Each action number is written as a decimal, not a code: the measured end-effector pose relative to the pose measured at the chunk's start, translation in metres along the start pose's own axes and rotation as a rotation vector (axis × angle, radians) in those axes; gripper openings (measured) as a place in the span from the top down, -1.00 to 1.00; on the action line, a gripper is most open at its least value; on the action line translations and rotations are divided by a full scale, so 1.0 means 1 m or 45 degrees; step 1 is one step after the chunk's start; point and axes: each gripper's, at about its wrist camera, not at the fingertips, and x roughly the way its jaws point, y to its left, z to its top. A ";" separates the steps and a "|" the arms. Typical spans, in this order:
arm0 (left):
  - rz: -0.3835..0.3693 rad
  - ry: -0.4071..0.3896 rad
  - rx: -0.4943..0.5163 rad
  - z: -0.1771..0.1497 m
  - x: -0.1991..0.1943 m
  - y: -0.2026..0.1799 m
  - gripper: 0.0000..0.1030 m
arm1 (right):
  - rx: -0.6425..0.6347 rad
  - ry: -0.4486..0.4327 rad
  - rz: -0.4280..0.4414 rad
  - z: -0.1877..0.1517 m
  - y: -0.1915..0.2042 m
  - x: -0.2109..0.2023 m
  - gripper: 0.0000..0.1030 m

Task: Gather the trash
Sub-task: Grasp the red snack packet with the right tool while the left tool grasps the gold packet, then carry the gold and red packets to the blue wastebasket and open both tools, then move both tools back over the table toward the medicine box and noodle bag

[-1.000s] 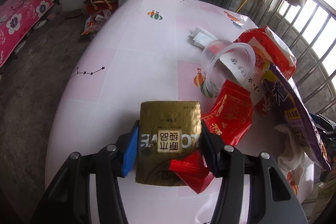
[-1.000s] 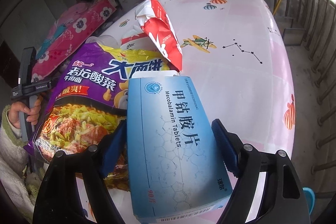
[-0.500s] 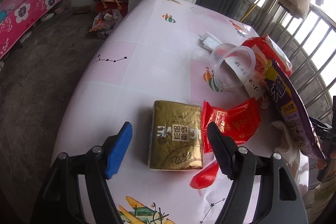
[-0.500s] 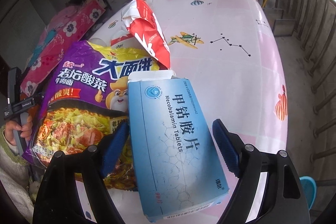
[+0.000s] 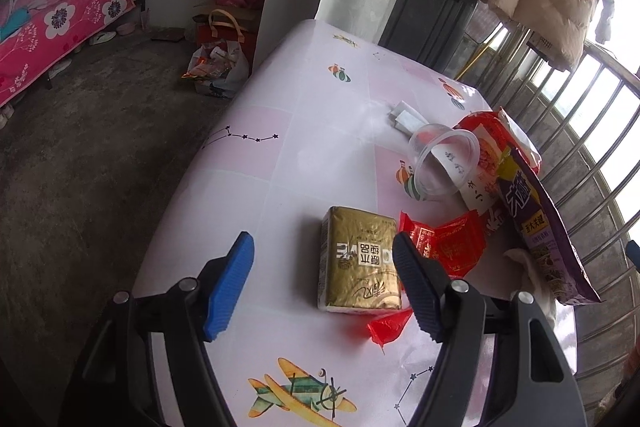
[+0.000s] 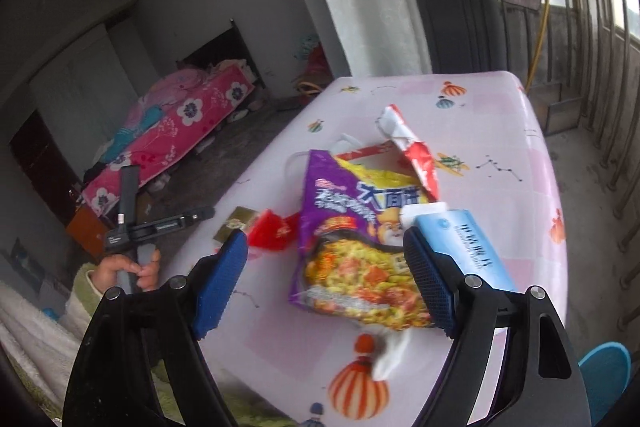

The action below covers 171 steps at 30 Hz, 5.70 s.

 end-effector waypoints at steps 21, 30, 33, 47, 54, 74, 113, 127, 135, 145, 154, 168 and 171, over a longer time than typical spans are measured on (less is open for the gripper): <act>-0.154 -0.013 -0.058 -0.006 -0.002 0.026 -0.34 | 0.464 0.111 -0.370 -0.037 0.012 0.187 -0.19; -0.232 0.063 0.029 0.000 0.032 0.003 -0.34 | 0.490 -0.026 -0.449 -0.028 0.003 0.201 -0.16; -0.212 0.088 0.060 -0.001 0.042 -0.003 -0.34 | 0.485 -0.041 -0.453 -0.029 0.003 0.202 0.15; -0.086 0.099 0.148 -0.011 0.056 -0.014 -0.28 | 0.425 0.006 -0.439 -0.037 0.009 0.193 0.92; -0.089 0.092 0.103 -0.011 0.050 -0.008 -0.04 | 0.415 0.030 -0.407 -0.040 0.009 0.181 0.96; -0.079 -0.134 -0.041 -0.017 -0.042 0.003 0.00 | 0.195 0.043 -0.304 -0.053 0.044 0.144 0.98; -1.059 0.499 0.891 -0.072 0.038 -0.530 0.00 | 1.219 -0.751 -1.263 -0.189 -0.226 -0.180 0.99; -0.888 0.758 1.173 -0.215 0.149 -0.680 -0.47 | 1.763 -0.557 -1.275 -0.303 -0.356 -0.176 0.19; -0.945 0.736 1.107 -0.205 0.135 -0.663 -0.46 | 1.810 -0.557 -1.298 -0.318 -0.340 -0.180 0.17; -0.952 0.447 1.063 -0.147 0.055 -0.592 -0.46 | 1.538 -0.698 -1.180 -0.255 -0.301 -0.198 0.15; -0.872 0.171 0.925 -0.089 -0.017 -0.450 -0.47 | 1.187 -0.567 -0.851 -0.165 -0.257 -0.161 0.00; -0.589 -0.078 0.377 -0.016 -0.045 -0.229 -0.46 | 0.718 -0.236 -0.394 -0.062 -0.185 -0.055 -0.27; -0.584 -0.015 0.283 -0.007 -0.022 -0.215 -0.40 | 0.631 -0.148 -0.338 -0.043 -0.175 -0.031 -0.39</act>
